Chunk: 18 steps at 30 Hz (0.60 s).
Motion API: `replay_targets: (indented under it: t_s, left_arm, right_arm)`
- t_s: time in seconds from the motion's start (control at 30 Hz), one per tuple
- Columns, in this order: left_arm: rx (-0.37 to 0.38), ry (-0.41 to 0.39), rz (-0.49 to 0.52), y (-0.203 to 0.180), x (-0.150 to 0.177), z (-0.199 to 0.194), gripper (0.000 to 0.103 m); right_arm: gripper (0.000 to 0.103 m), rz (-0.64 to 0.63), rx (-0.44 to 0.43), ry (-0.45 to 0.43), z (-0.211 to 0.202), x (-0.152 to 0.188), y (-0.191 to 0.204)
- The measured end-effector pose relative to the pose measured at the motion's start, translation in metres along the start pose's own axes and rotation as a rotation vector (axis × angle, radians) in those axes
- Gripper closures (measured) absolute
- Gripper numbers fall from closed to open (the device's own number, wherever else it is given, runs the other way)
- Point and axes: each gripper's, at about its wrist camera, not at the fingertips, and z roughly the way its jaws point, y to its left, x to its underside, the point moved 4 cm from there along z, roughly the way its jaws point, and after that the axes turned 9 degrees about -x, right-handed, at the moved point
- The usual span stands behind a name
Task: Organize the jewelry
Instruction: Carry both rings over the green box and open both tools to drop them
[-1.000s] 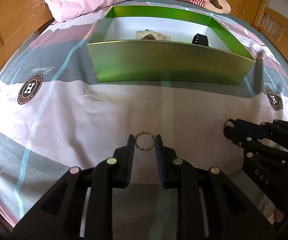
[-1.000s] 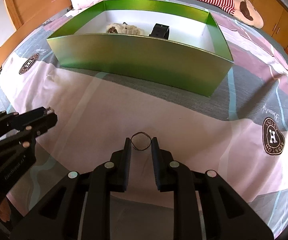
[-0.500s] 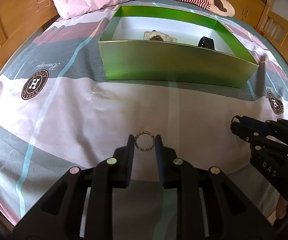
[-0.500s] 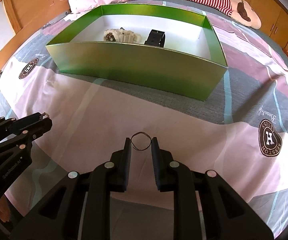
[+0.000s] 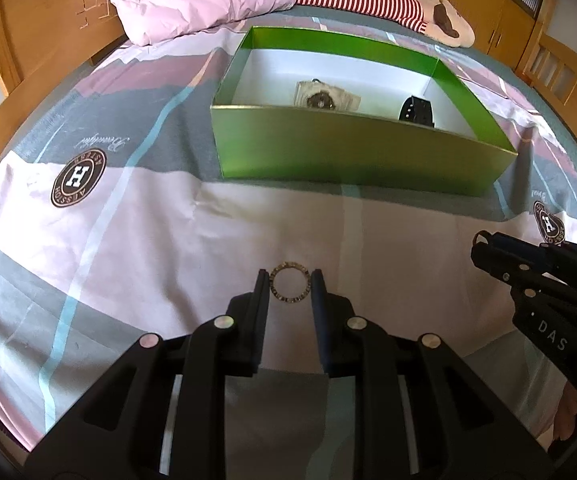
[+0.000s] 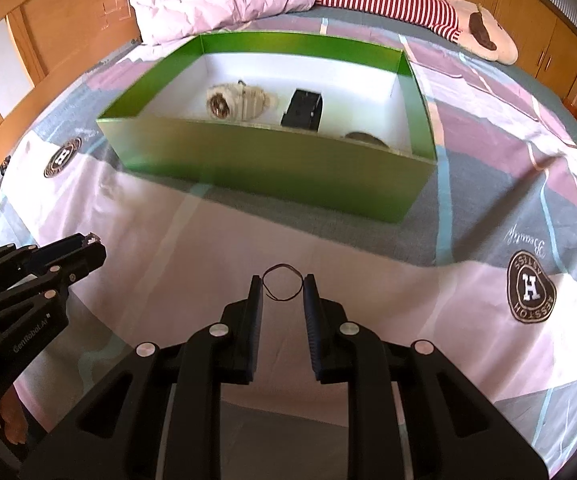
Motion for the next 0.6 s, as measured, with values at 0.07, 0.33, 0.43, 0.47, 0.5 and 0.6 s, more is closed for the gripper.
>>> replay_targets:
  t_s: [0.07,0.33,0.43,0.47,0.5,0.6]
  left_arm:
    - [-0.001,0.001,0.001,-0.001,0.000,0.001,0.082]
    - [0.019,0.000,-0.003,-0.002,-0.010,0.006,0.082]
    - [0.037,-0.029,-0.009,-0.001,-0.033,0.001,0.082]
    - [0.034,-0.042,-0.005,-0.002,-0.043,-0.001,0.082]
    - [0.031,-0.058,0.001,-0.003,-0.053,-0.003,0.082]
    - [0.022,-0.129,0.012,-0.005,-0.094,-0.013,0.082]
  right_arm:
    - [0.083,-0.002,0.002,0.007,0.004,0.000,-0.001]
    - [0.083,0.015,-0.017,0.014,0.011,-0.001,-0.005]
    - [0.083,0.014,-0.030,-0.069,-0.010,-0.027,-0.007]
    - [0.083,0.016,-0.033,-0.091,-0.015,-0.035,-0.009]
    - [0.083,0.016,-0.040,-0.125,-0.022,-0.049,-0.010]
    - [0.083,0.023,-0.018,-0.191,-0.031,-0.081,-0.020]
